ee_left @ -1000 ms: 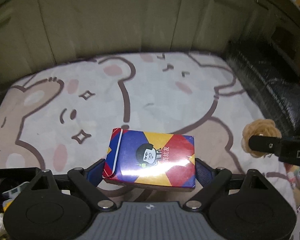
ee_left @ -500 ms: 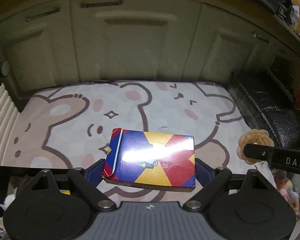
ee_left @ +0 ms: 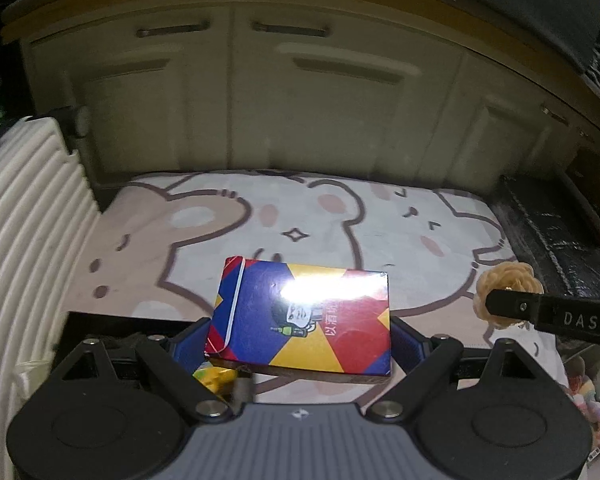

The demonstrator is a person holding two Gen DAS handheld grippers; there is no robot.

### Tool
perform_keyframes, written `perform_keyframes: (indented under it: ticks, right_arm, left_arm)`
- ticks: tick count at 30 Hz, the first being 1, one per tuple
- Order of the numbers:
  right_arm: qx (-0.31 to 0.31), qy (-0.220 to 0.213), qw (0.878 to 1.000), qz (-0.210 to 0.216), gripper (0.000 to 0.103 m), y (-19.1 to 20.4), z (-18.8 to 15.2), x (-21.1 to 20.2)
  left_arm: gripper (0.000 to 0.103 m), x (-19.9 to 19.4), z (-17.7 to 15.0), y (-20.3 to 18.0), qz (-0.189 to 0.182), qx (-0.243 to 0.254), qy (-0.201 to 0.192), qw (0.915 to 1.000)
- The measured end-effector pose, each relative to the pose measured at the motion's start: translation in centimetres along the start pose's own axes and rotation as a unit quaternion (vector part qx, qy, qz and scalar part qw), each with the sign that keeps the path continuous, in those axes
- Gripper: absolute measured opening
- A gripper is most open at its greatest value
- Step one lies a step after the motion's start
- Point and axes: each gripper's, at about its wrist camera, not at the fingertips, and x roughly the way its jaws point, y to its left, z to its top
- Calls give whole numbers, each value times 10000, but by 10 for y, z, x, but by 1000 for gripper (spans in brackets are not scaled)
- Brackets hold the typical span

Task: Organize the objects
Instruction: 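Lift the card box with the left tool while the right tool carries the flower toy toward the box, then release the flower toy into the box with the right tool while the left tool lowers the card box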

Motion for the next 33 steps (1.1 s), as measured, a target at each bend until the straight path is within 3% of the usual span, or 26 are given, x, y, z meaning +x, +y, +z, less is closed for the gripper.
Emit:
perform_keyframes:
  ticks: [14,25,33]
  right_arm:
    - [-395,75,9984,398,29,77,2,10]
    - [-384,238,9953,862,29,126,3,25]
    - [-404,486,9899,1267,29,163,-2,43]
  left_arm:
    - [90,-27,-28,77,135,-487,177,9986]
    - [90,-19,-50,97,-434,-574,956,9928]
    - [90,-8,-68,117,-515,-732,1438,9855]
